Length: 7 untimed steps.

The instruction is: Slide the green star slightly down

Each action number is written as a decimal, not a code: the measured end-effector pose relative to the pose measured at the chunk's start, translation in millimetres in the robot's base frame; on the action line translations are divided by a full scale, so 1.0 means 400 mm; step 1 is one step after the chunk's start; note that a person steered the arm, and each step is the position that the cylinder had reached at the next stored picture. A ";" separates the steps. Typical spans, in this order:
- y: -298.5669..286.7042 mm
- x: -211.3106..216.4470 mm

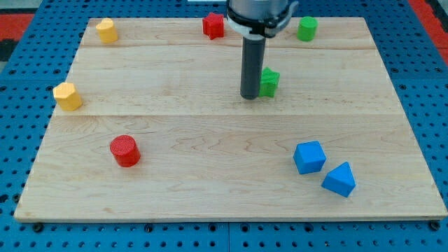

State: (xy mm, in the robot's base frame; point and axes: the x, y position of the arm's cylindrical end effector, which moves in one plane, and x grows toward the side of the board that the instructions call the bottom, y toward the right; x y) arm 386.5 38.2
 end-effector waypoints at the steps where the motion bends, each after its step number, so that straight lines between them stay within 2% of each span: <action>1: 0.090 -0.045; 2: 0.204 -0.021; 3: 0.200 0.012; 4: 0.090 -0.046; 5: 0.188 -0.178; 6: 0.260 -0.164; 7: 0.260 -0.118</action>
State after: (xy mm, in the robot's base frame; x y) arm 339.3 142.1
